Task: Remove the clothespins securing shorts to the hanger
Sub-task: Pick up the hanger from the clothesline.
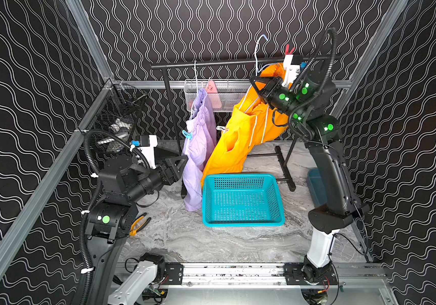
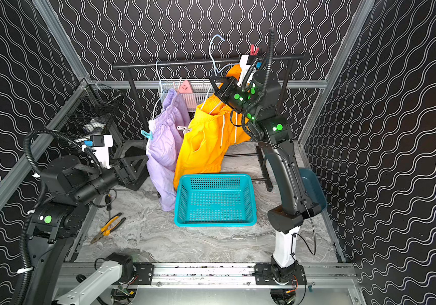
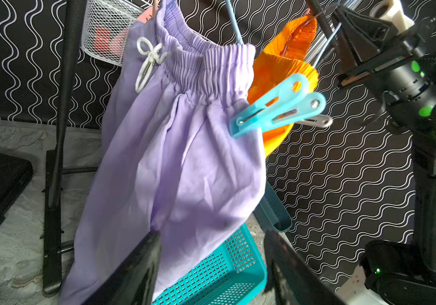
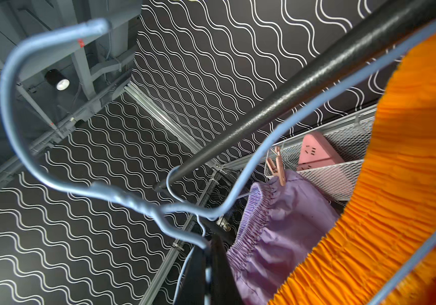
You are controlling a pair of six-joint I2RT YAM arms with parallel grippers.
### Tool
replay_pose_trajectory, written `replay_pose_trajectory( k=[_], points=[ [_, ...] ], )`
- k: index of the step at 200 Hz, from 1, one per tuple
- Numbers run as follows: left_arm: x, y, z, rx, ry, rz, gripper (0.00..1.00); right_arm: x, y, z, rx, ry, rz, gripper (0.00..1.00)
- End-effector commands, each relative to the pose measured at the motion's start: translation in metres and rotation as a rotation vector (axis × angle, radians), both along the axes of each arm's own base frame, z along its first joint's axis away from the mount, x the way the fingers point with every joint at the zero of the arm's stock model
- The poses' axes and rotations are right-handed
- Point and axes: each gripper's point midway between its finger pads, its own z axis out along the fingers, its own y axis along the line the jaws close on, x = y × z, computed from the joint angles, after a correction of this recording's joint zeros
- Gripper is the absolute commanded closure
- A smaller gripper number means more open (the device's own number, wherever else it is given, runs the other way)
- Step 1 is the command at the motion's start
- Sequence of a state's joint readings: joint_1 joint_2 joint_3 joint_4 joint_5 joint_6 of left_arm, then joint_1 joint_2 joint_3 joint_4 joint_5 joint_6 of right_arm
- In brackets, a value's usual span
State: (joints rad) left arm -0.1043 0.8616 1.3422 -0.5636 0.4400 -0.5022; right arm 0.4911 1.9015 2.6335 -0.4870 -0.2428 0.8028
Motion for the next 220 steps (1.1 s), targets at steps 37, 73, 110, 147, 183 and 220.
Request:
replay_pose_trajectory(
  k=[37, 73, 110, 147, 183, 220],
  points=[
    [0.000, 0.002, 0.022, -0.004, -0.052, 0.015, 0.33, -0.057, -0.029, 0.076, 0.124, -0.212, 0.004, 1.00],
    [0.000, 0.003, 0.026, -0.004, -0.059, 0.023, 0.33, -0.069, -0.039, 0.090, 0.143, -0.251, -0.012, 1.00],
    [-0.002, 0.004, 0.023, -0.007, -0.054, 0.027, 0.33, -0.048, -0.030, 0.065, 0.100, -0.187, -0.014, 1.00],
    [-0.003, 0.007, 0.017, 0.009, -0.042, 0.038, 0.33, -0.028, -0.024, 0.045, 0.095, -0.139, 0.009, 1.00],
    [-0.004, 0.008, 0.015, 0.020, -0.046, 0.043, 0.33, -0.004, -0.027, 0.036, 0.108, -0.105, 0.035, 1.00],
    [-0.002, 0.007, 0.011, 0.019, -0.040, 0.043, 0.33, 0.018, -0.036, 0.029, 0.132, -0.087, 0.069, 1.00]
  ],
)
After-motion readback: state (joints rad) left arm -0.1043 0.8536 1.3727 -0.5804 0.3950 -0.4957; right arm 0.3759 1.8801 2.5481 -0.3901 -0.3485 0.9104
